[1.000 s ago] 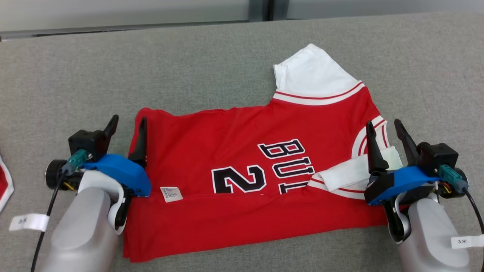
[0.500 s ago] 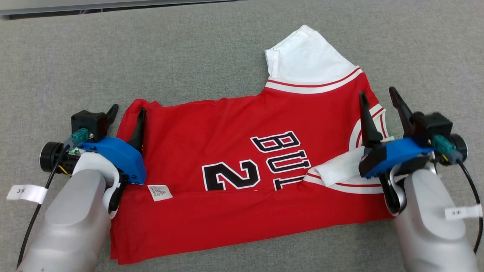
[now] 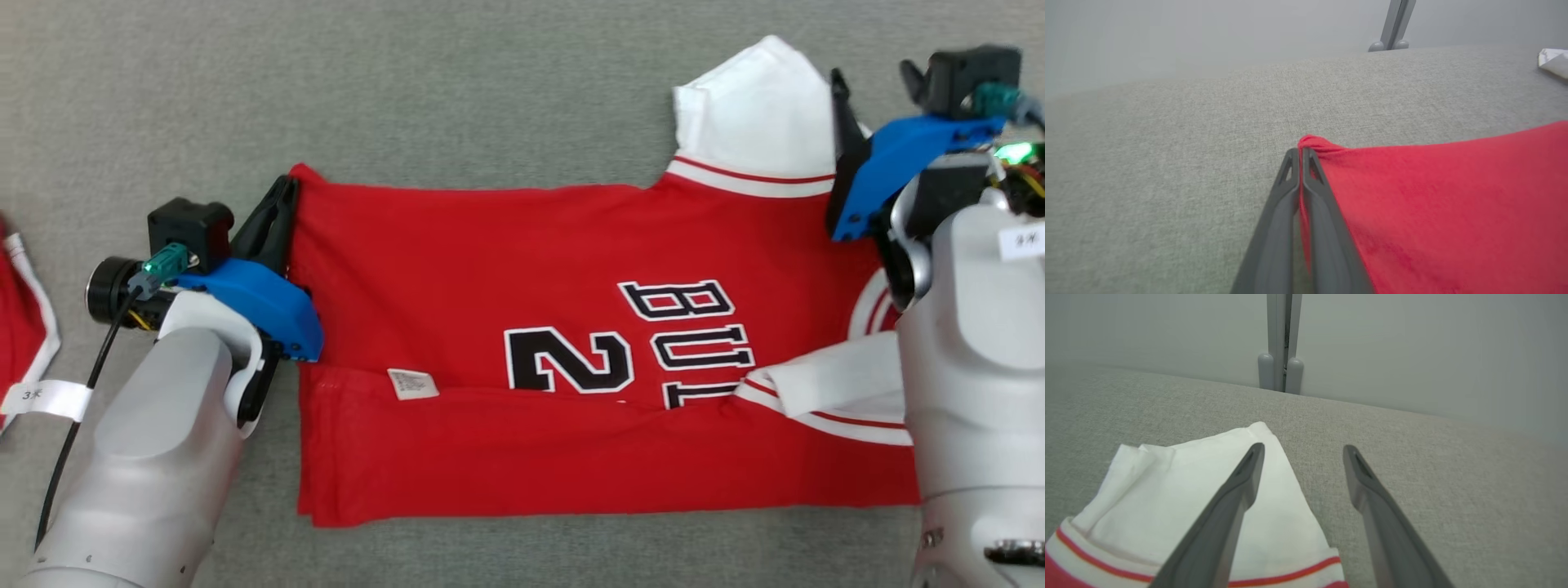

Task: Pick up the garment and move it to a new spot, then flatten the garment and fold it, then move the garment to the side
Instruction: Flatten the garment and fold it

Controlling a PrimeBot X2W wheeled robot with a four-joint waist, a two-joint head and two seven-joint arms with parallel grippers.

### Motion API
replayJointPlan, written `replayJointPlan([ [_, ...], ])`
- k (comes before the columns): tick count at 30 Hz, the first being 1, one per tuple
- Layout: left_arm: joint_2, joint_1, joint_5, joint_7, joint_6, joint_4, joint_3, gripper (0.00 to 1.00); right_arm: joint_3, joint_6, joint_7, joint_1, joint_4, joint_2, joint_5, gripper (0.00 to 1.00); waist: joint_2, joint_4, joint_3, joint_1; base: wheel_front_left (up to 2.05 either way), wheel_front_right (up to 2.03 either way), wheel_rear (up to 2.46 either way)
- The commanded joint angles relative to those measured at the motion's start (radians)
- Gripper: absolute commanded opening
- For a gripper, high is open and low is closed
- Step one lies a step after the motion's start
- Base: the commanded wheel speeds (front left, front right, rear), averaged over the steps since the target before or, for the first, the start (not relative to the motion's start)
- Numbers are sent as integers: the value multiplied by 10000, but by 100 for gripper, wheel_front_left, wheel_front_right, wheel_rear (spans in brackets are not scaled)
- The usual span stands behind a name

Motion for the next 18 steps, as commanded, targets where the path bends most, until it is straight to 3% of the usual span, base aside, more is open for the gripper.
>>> replayJointPlan([
  [1,33,28,70,-42,60,-206,173,0,-193,0,198,-301,57,-28,-274,100,0,397,300,-1,0,0,0],
  [10,-427,397,512,-46,32,-1283,387,0,-1674,0,1780,-1405,14,-43,-1844,100,0,1423,955,-1,0,0,0],
  [18,-590,464,482,-34,22,-1574,100,0,-2272,0,2472,-1678,364,-34,-2092,100,0,1753,1182,-1,0,0,0],
])
